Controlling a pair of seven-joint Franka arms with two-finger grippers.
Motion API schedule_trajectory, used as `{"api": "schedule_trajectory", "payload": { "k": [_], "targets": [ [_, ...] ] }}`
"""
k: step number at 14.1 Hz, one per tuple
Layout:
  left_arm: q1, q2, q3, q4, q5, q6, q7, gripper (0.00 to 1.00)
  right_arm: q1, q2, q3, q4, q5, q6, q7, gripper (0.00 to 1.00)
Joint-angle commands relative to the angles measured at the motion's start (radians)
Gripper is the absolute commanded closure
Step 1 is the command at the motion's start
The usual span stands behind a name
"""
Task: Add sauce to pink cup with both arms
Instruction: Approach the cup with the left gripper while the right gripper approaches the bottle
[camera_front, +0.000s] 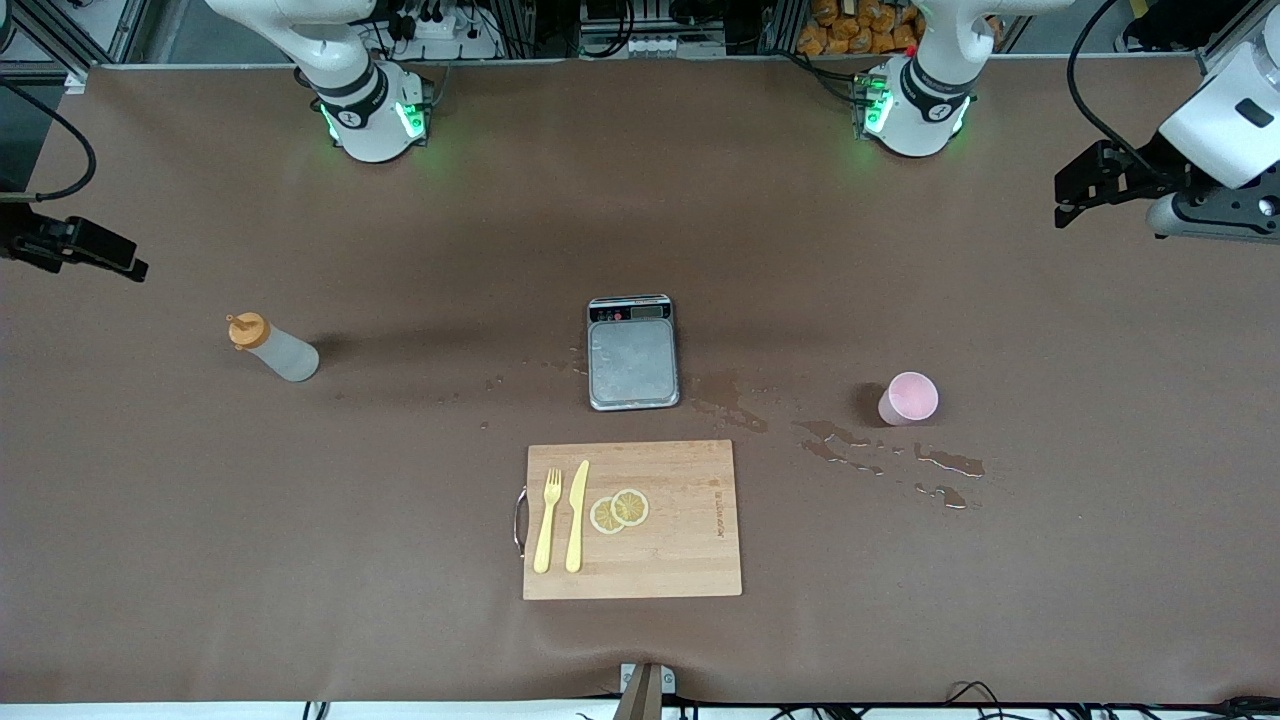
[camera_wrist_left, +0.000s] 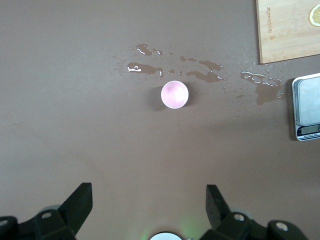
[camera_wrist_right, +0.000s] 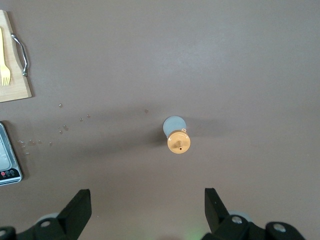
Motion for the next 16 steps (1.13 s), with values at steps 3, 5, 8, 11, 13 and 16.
{"api": "schedule_trajectory", "payload": {
  "k": [3, 5, 8, 11, 13, 16],
  "targets": [
    [-0.005, 0.007, 0.000, 0.018, -0.015, 0.007, -0.020, 0.00, -0.015, 0.001, 0.012, -0.001, -0.013, -0.004, 0.011, 0.00],
    [-0.011, 0.013, -0.002, 0.019, -0.015, 0.007, -0.020, 0.00, -0.042, 0.032, 0.014, 0.001, -0.012, 0.001, 0.006, 0.00],
    [-0.003, 0.013, 0.000, 0.019, -0.018, 0.005, -0.017, 0.00, -0.076, 0.046, 0.014, 0.001, -0.001, -0.005, 0.014, 0.00],
    [0.001, 0.016, 0.005, 0.007, -0.032, 0.003, -0.020, 0.00, -0.133, 0.063, 0.014, -0.005, 0.002, -0.013, 0.011, 0.00],
    [0.023, 0.019, 0.008, -0.019, -0.032, 0.005, -0.021, 0.00, -0.196, 0.099, 0.014, -0.005, 0.039, -0.079, 0.012, 0.00],
    [0.040, 0.044, 0.008, -0.089, -0.032, 0.020, -0.021, 0.00, -0.251, 0.155, 0.014, 0.001, 0.068, -0.133, 0.016, 0.00]
  ]
}}
